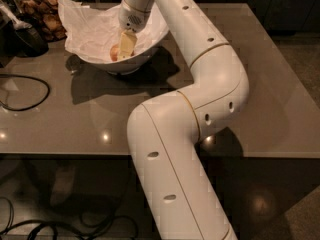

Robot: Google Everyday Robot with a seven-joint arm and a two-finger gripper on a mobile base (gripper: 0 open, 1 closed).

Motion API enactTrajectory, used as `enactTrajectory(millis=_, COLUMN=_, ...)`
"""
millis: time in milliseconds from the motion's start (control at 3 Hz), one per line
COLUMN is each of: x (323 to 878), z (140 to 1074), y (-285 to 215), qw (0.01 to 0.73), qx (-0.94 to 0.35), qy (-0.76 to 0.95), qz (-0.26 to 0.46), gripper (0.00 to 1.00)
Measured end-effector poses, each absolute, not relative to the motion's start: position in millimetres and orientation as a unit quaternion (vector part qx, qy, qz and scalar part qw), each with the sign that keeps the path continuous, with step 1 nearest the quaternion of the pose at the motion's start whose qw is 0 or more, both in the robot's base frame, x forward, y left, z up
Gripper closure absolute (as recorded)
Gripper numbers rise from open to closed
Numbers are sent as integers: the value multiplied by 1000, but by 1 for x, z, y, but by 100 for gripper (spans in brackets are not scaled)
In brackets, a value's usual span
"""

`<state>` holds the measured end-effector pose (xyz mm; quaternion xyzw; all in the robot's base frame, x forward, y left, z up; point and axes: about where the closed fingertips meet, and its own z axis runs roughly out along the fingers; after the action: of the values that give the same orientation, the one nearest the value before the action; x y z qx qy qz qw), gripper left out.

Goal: Pick apple from white bowl

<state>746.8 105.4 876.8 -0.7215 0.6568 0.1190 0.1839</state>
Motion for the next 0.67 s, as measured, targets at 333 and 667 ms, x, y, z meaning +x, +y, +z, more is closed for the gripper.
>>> enactTrajectory(millis=333, x=746, z=871, y=108, qw=179, qx=-723, qy=656, qz=123, gripper=20)
enactTrajectory(millis=667, x=745, z=866, y=110, qw=173, qx=-725, qy=654, qz=126, gripper=19)
